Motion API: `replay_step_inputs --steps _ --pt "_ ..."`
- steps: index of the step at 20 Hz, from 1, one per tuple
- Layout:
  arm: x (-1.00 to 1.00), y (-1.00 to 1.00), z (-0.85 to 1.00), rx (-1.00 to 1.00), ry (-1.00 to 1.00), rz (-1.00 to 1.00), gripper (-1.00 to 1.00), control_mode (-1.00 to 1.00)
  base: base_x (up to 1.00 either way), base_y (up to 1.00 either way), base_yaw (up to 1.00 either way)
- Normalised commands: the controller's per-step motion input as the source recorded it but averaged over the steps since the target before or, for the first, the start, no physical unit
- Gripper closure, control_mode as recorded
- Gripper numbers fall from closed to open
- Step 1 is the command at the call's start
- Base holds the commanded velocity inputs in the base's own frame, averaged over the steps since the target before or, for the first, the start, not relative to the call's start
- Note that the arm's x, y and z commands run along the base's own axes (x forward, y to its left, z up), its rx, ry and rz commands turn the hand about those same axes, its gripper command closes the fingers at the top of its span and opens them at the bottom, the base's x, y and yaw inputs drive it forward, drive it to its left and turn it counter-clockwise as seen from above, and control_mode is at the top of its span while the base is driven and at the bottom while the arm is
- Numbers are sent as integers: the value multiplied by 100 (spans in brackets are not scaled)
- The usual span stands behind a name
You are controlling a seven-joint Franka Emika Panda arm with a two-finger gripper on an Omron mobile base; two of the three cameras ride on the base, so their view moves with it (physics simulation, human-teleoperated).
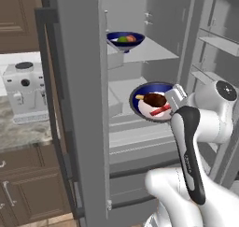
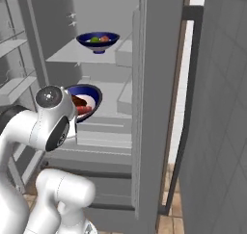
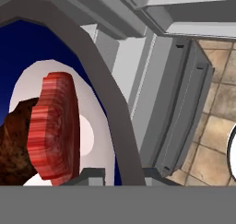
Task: Place the bowl with the lime and sweet potato on the top shelf of the fridge. Place the bowl with the steaks on the second highest shelf of the fridge.
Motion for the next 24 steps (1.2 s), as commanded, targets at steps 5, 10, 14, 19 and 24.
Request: replay_step_inputs --steps 5,10,14,19,24 --pt "0 0 0 0 0 0 100 100 47 11 0" --pt "5 0 -6 0 0 0 100 -100 33 6 0" --pt "39 5 -40 0 1 -5 100 -100 0 0 0" --pt "57 12 -25 7 1 -9 100 -100 0 0 0" --pt "65 29 -20 14 2 -12 100 -100 0 0 0"
